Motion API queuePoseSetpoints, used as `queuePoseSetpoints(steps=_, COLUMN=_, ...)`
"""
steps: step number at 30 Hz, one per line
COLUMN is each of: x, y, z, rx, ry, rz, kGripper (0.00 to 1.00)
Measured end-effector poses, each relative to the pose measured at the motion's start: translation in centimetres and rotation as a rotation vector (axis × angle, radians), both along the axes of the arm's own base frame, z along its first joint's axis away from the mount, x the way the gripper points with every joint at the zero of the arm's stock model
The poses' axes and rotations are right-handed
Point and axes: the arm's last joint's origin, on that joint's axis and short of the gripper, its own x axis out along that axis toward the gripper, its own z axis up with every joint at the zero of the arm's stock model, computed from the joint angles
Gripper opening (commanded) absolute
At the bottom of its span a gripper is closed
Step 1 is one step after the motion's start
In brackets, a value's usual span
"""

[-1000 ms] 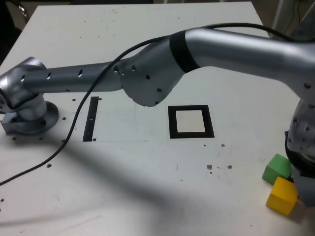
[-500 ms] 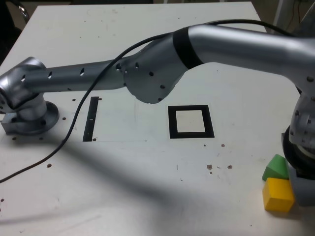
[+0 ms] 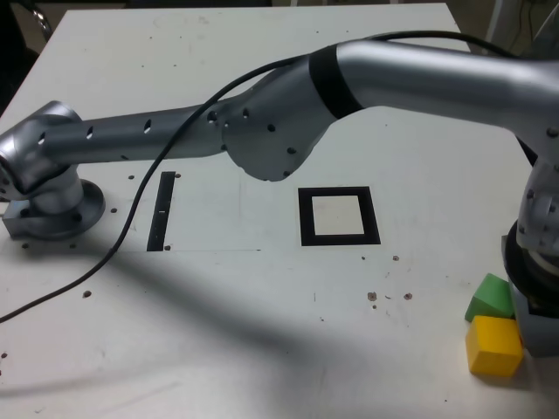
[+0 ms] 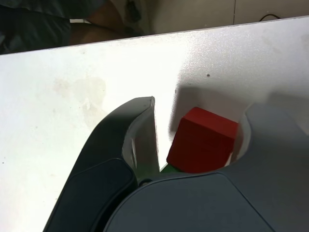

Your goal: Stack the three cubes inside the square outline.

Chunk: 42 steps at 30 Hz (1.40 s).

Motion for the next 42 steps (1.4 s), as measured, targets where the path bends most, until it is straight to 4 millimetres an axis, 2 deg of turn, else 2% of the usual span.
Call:
queuePoseSetpoints(steps=9, x=0.0, y=-0.1, z=0.0, rx=-0.023, ry=0.002, rz=-0.003, kGripper=0.4)
queuePoseSetpoints(steps=21, x=0.0, y=0.0, z=0.6, rx=-0.083, ry=-0.042, rz=0.1, kGripper=0.39)
queuePoseSetpoints(steps=29, x=-1.3, y=0.8, z=4.5, rx=-0.137, ry=-0.085, rz=0.16, kGripper=0.39)
queuePoseSetpoints(steps=35, x=-3.3, y=2.3, z=8.6, rx=-0.206, ry=-0.124, rz=0.306, kGripper=0.39)
queuePoseSetpoints(steps=42, x=-6.1, y=5.0, z=11.0, rx=-0.237, ry=-0.137, rz=0.546, kGripper=0.39)
